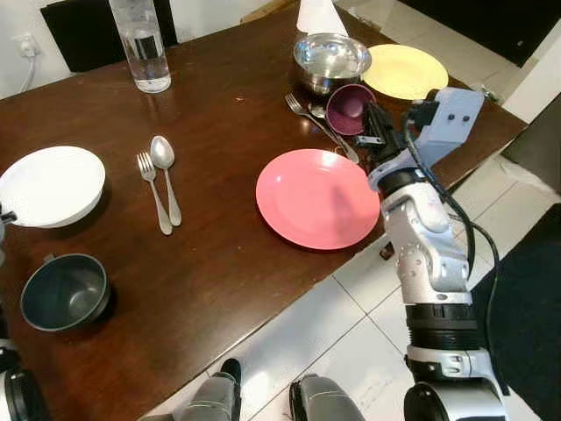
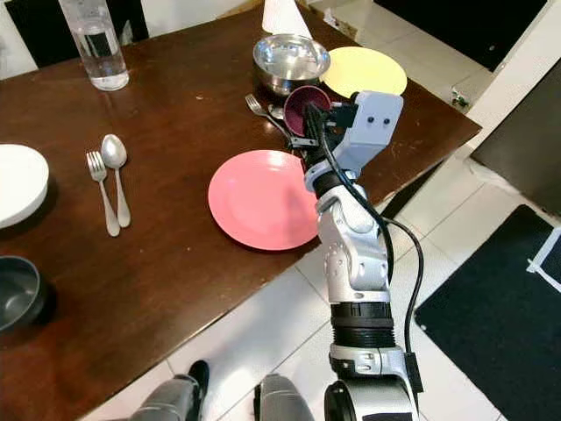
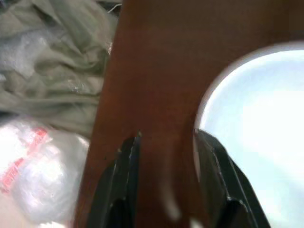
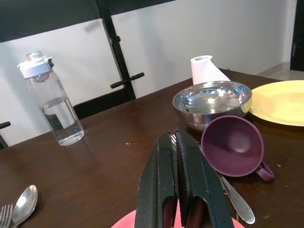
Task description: Setting the table
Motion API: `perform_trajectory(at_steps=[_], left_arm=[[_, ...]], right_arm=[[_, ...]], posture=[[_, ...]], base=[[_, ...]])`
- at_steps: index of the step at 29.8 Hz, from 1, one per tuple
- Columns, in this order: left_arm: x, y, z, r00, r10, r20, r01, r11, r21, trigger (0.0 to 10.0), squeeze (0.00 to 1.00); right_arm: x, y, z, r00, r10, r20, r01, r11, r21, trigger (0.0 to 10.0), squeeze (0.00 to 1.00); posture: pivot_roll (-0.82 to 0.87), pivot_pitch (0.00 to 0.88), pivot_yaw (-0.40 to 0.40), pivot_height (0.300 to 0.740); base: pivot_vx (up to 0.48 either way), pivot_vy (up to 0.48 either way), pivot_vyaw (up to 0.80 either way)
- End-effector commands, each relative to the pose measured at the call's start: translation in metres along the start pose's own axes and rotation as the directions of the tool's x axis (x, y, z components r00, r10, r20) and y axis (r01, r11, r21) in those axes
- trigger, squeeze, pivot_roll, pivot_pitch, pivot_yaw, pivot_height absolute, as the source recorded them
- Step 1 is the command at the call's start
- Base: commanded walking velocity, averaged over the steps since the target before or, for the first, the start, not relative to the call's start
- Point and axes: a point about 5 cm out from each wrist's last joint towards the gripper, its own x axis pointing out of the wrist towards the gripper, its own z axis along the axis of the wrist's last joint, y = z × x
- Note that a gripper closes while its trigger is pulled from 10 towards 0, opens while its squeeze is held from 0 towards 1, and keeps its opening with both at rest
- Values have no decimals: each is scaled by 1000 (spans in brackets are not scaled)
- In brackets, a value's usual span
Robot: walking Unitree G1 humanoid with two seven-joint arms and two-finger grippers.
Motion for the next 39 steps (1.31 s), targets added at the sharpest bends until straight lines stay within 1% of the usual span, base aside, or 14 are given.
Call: perform_trajectory(at_steps=[1,3,4,6,7,9,10,12,13,14,15,24,38,39], left_arm=[[0,0,-15,997,-28,-71,26,999,-32,10000,0],[-1,-1,-18,996,-37,-84,33,998,-50,10000,0],[-1,-2,-21,994,-45,-101,36,996,-85,10000,0],[-1,-2,-21,994,-45,-101,36,996,-85,10000,0],[-1,-4,-24,991,-65,-117,51,991,-121,10000,0],[-1,-4,-24,991,-65,-117,51,991,-121,10000,0],[-1,-10,-32,983,-107,-151,76,977,-202,6863,0],[-1,-12,-33,981,-113,-160,75,972,-223,6863,0],[-1,-13,-34,982,-111,-156,71,968,-242,2000,0],[-1,-13,-34,982,-111,-156,71,968,-242,2000,0],[-1,-16,-32,983,-120,-141,78,959,-273,0,0],[-3,-22,-28,979,-172,-106,128,935,-330,0,0],[-6,-31,-21,983,-177,-45,145,907,-395,0,0],[-10,-37,-7,973,-222,55,224,873,-433,7608,0]], right_arm=[[0,-1,-2,1000,1,-13,-1,1000,10,10000,0],[1,-1,-1,1000,4,-12,-4,1000,9,10000,0],[1,-1,-1,1000,4,-12,-4,1000,9,10000,0],[1,-1,-1,1000,4,-12,-4,1000,9,10000,0],[1,-2,-1,1000,4,-13,-3,1000,9,10000,0],[1,-2,-1,1000,4,-13,-3,1000,9,10000,0],[0,-2,-2,1000,3,-19,-3,1000,9,10000,0],[-1,-2,-2,1000,3,-20,-2,1000,9,10000,0],[-1,-2,-2,1000,1,-21,-1,1000,9,10000,0],[-1,-2,-2,1000,1,-21,-1,1000,9,10000,0],[0,-3,-2,1000,-1,-20,1,1000,8,10000,0],[1,-2,-2,1000,3,-19,-2,1000,7,10000,0],[3,-6,1,1000,-9,-9,9,1000,12,10000,0],[5,-6,2,1000,-12,-5,13,1000,27,10000,0]], posture=[[-30,120,-32,740],[-31,121,-32,740],[-33,123,-33,740],[-33,123,-33,740],[-34,127,-37,740],[-34,127,-37,740],[-38,129,-34,740],[-38,129,-34,740],[-39,129,-33,740],[-39,129,-33,740],[-39,128,-33,740],[-44,117,-36,740],[-47,87,-41,740],[-44,81,-42,740]], base=[[0,0,0],[0,0,0],[0,0,0],[0,0,0],[0,0,0],[0,0,0],[0,0,0],[0,0,0],[0,0,0],[0,0,0],[0,0,0],[0,0,0],[0,0,0],[0,0,0]])
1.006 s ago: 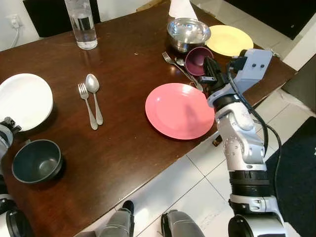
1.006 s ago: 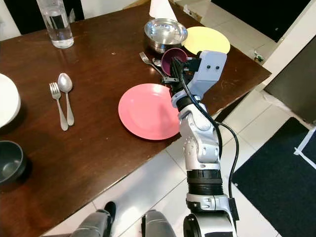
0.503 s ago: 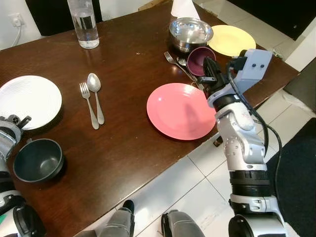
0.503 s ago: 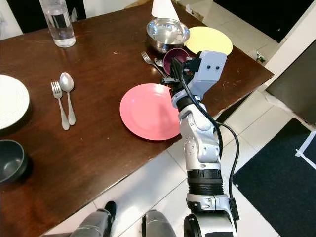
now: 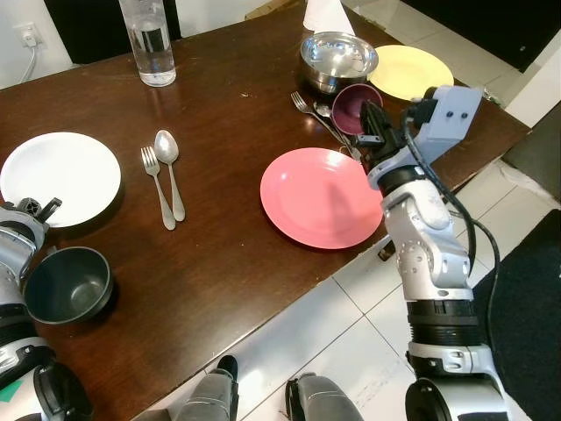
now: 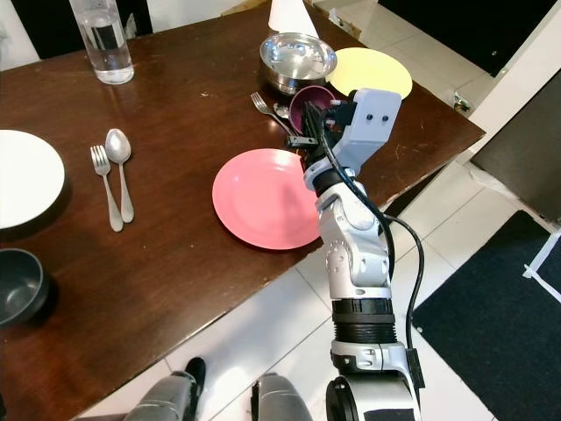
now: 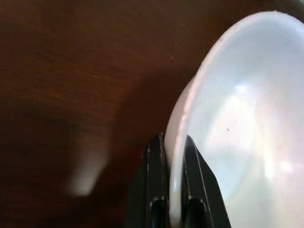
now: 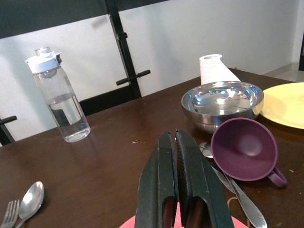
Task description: Setting the table
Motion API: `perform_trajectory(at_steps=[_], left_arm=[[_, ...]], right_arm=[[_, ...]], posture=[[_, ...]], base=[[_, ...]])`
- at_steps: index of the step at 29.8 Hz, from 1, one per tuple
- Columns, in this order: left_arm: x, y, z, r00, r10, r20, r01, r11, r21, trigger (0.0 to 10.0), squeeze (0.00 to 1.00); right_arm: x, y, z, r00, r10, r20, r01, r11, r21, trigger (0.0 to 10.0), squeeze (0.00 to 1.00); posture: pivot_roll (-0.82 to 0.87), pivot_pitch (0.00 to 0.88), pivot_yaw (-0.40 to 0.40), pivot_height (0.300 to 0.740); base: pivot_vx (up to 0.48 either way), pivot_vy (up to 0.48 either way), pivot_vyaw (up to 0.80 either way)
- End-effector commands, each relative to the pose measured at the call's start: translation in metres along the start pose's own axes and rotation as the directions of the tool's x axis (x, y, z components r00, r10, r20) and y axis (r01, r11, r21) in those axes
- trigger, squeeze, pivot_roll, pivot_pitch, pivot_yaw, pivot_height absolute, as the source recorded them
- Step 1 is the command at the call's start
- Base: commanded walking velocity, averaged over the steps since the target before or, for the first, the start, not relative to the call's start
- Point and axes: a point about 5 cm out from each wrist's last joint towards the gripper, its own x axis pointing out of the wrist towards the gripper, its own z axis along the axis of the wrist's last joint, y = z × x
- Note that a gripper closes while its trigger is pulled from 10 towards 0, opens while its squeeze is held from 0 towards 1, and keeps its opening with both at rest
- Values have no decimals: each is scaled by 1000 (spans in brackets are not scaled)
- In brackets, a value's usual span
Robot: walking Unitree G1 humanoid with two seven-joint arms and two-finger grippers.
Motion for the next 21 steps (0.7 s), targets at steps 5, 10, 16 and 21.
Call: perform_trajectory(at_steps=[5,10,16,21], left_arm=[[-12,-28,29,960,-189,208,203,978,-52,10000,0],[-32,-59,47,859,-377,347,391,920,33,10000,0],[-74,-120,41,626,-719,303,708,686,165,10000,0],[-98,-148,14,573,-796,196,778,603,176,10000,0]], right_arm=[[2,-4,2,1000,-4,3,4,998,67,10000,0],[2,11,8,993,116,19,-118,984,132,10000,0],[-6,42,20,938,341,68,-348,919,184,10000,0],[-8,41,28,939,328,106,-344,909,233,10000,0]], posture=[[-45,73,-40,740],[-52,69,-39,740],[-55,66,-33,740],[-53,66,-32,740]], base=[[0,0,0],[0,0,0],[0,0,0],[0,0,0]])
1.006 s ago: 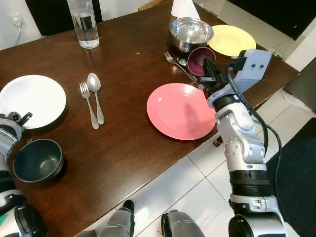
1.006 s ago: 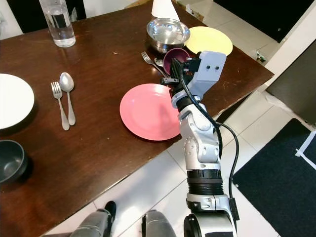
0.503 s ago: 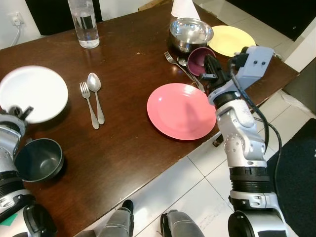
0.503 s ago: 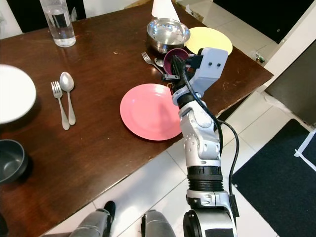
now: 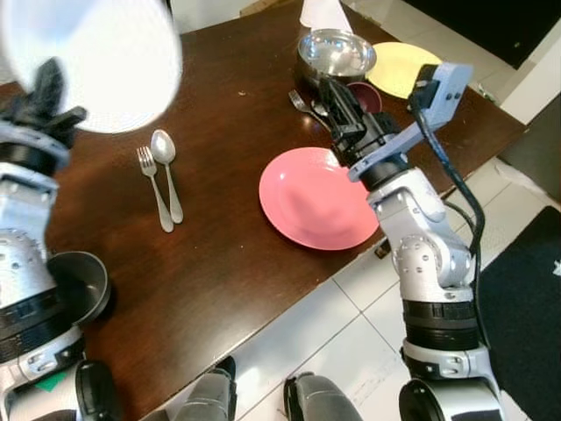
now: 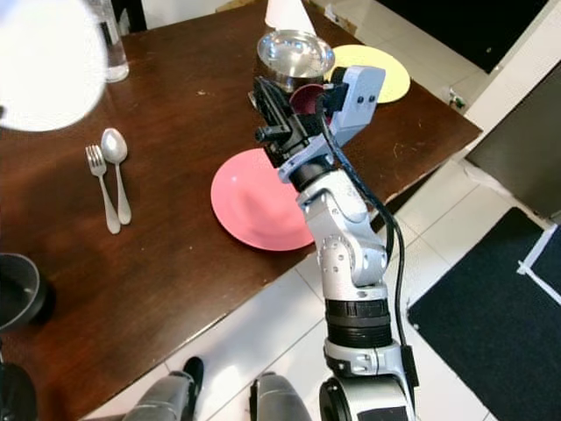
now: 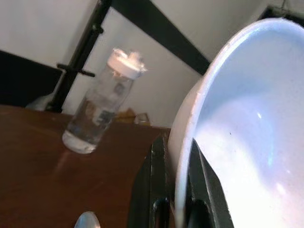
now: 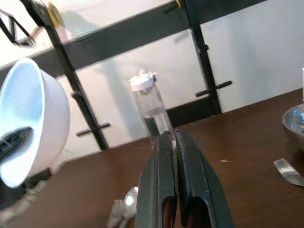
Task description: Setting the table
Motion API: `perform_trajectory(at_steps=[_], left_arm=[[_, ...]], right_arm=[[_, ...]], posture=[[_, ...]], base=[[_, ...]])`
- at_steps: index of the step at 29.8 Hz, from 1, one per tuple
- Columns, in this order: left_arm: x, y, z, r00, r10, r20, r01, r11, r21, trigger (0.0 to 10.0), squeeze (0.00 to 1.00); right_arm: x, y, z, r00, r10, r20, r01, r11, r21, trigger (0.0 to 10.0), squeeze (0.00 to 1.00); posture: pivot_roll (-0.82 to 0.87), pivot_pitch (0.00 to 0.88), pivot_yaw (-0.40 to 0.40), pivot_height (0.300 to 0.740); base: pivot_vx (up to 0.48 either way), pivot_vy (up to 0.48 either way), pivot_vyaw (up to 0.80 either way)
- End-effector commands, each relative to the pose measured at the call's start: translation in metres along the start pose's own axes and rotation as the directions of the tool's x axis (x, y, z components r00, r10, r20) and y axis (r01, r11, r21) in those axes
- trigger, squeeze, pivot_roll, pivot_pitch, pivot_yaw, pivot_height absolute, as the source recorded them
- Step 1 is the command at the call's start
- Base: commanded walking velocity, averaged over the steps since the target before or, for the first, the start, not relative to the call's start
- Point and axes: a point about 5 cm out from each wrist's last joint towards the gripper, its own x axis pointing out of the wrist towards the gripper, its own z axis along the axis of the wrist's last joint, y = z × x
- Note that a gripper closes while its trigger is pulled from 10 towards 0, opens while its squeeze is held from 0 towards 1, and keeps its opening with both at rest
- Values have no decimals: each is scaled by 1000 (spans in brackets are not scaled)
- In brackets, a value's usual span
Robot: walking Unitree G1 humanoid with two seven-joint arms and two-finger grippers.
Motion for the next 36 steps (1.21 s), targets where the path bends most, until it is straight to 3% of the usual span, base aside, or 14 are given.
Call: perform_trajectory(at_steps=[1,2,3,5,10,20,25,36], left_arm=[[0,-21,-13,995,-68,-69,68,998,-11,10000,0],[-2,-32,-21,992,-72,-102,76,997,35,10000,0],[-2,-32,-21,992,-72,-102,76,997,35,10000,0],[-5,-43,-27,987,-78,-138,96,987,127,10000,0],[-7,-47,-31,987,-68,-144,88,987,136,10000,0],[-9,-57,-33,988,-66,-138,90,981,174,10000,0],[-11,-64,-43,985,-43,-165,81,969,233,10000,0],[-15,-66,-50,982,-45,-186,88,968,234,10000,0]], right_arm=[[-2,0,4,1000,-7,19,7,1000,27,10000,0],[-2,-6,7,998,-55,32,54,998,32,10000,0],[-2,-6,7,998,-55,32,54,998,32,10000,0],[-4,-22,7,985,-169,37,168,986,7,10000,0],[-7,-32,7,974,-225,31,225,974,-29,10000,0],[-12,-36,5,962,-273,12,273,961,-53,10000,0],[-14,-36,1,963,-269,-4,268,961,-64,10000,0],[-14,-34,-5,967,-254,-21,252,965,-78,10000,0]], posture=[[-53,66,-32,740],[-53,67,-32,740],[-53,67,-32,740],[-52,65,-29,740],[-54,64,-23,740],[-60,69,-16,740],[-60,68,-6,740],[-55,51,5,740]], base=[[0,0,0],[0,0,0],[0,0,0],[0,0,0],[0,0,0],[0,0,0],[-57,0,0],[-264,0,0]])
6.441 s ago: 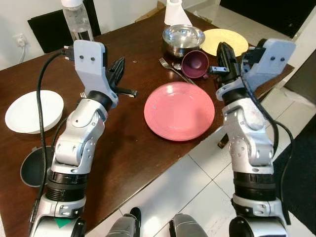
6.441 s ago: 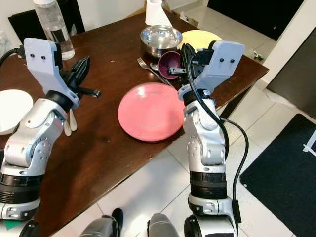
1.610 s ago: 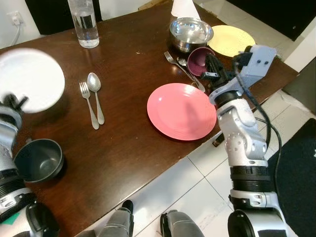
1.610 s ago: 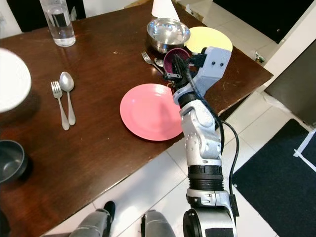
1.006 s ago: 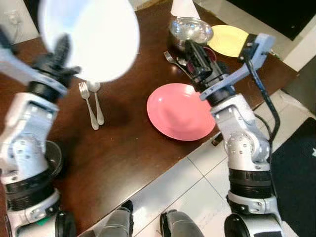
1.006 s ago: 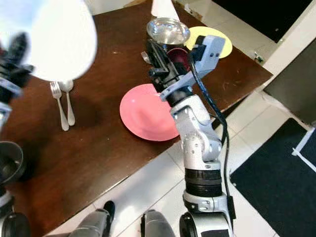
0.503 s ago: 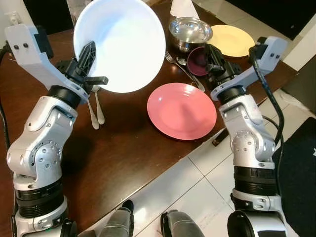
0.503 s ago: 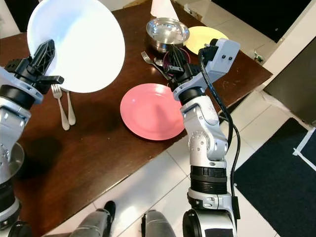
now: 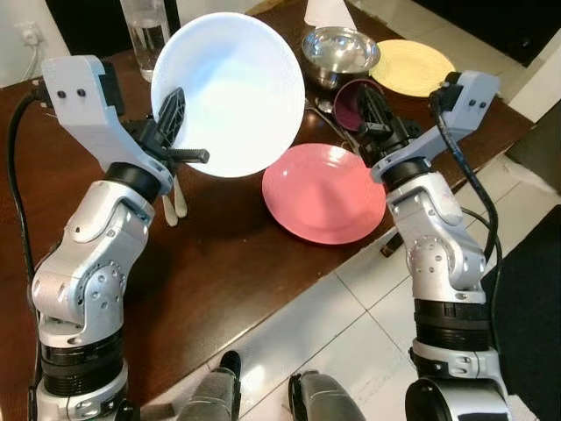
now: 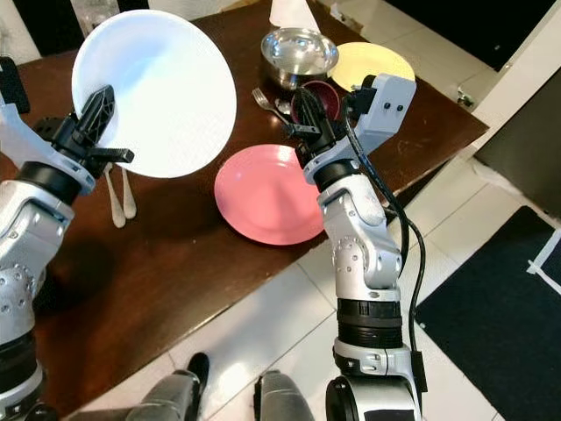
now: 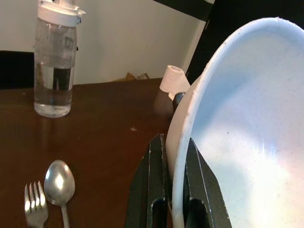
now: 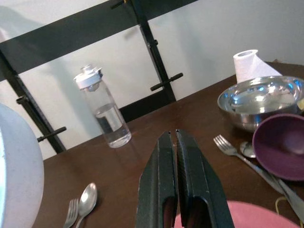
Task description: Setting the table
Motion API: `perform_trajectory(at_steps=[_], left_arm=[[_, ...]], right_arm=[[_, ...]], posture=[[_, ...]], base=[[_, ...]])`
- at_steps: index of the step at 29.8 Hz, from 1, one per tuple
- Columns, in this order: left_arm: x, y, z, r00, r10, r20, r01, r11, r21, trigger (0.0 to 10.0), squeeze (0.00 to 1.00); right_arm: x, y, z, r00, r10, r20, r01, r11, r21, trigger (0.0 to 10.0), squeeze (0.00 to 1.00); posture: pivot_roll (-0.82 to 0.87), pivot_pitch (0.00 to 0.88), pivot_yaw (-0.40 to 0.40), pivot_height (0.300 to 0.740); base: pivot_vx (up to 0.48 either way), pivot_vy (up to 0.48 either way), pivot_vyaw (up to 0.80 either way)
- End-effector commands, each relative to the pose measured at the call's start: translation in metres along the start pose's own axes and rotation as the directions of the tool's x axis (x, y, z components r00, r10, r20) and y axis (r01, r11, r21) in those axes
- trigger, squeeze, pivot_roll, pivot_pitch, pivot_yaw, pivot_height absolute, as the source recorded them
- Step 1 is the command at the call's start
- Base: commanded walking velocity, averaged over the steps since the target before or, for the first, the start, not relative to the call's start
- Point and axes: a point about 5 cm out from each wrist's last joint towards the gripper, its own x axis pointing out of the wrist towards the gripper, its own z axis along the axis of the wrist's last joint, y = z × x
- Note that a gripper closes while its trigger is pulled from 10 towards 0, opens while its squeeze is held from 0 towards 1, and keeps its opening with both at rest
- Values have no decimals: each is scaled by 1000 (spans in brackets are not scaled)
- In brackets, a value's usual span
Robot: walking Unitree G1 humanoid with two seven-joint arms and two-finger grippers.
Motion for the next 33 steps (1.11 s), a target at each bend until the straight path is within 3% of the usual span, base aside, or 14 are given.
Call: perform_trajectory(at_steps=[1,15,33], left_arm=[[-2,-3,-1,1000,-9,-3,9,1000,7,10000,0],[0,-2,-1,1000,-7,-10,7,1000,16,10000,0],[-1,0,-2,1000,7,-16,-7,1000,11,10000,0]], right_arm=[[-4,-3,-5,1000,-13,-9,13,1000,1,10000,0],[-6,-3,-6,1000,-15,-8,15,1000,-5,10000,0],[-9,-4,-7,1000,-22,-10,22,1000,-7,10000,0]], posture=[[-55,48,8,740],[-56,36,21,740],[-61,46,23,740]], base=[[-251,0,0],[-158,0,0],[0,0,0]])
